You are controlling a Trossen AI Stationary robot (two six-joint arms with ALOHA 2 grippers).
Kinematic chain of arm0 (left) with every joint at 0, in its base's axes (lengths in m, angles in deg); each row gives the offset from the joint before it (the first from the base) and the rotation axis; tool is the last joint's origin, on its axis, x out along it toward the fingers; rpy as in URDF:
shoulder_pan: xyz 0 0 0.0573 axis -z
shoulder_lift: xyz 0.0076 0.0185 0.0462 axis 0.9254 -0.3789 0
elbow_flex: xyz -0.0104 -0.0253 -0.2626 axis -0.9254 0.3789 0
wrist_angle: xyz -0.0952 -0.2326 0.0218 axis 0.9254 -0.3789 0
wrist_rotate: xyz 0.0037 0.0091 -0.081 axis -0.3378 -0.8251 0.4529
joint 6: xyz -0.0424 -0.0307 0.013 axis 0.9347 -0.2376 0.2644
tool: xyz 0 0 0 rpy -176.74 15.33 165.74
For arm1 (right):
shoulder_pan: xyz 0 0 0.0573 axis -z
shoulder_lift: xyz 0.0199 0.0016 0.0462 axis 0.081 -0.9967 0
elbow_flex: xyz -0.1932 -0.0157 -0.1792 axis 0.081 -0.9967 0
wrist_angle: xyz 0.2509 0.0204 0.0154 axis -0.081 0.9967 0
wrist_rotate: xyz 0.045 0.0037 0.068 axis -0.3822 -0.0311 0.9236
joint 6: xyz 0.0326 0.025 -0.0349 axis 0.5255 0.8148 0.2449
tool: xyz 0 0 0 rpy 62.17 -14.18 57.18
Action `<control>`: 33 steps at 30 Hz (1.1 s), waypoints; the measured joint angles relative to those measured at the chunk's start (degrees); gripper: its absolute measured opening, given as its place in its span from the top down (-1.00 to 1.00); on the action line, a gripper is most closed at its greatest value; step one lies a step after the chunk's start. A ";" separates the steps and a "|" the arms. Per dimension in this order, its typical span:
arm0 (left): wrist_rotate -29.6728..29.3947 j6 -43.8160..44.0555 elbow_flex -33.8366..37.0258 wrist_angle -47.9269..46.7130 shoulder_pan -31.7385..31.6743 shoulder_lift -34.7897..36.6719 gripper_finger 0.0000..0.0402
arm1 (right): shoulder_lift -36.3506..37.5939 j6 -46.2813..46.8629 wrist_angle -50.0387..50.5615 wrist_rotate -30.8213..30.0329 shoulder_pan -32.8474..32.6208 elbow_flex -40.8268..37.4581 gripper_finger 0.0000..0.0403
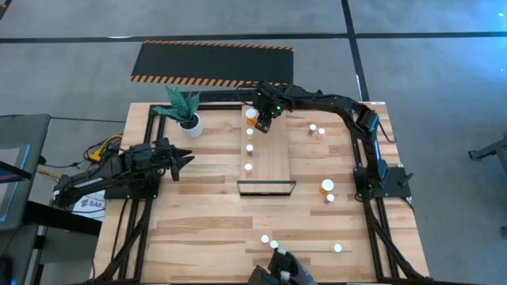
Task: Pick and place medicine bottles onto shelf by color
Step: Put the bottom large orange pill bottle on the shelf aligned with the other large orange pill bottle
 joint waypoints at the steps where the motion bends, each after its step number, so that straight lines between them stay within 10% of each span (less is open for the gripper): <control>1: 0.00 0.00 0.00 -0.01 -0.01 0.01 0.36 | 0.02 0.00 0.02 0.01 0.00 0.00 -0.19; 33: 0.00 0.00 0.00 0.00 0.01 -0.01 0.36 | 0.04 0.57 2.04 0.06 -0.33 0.00 -0.19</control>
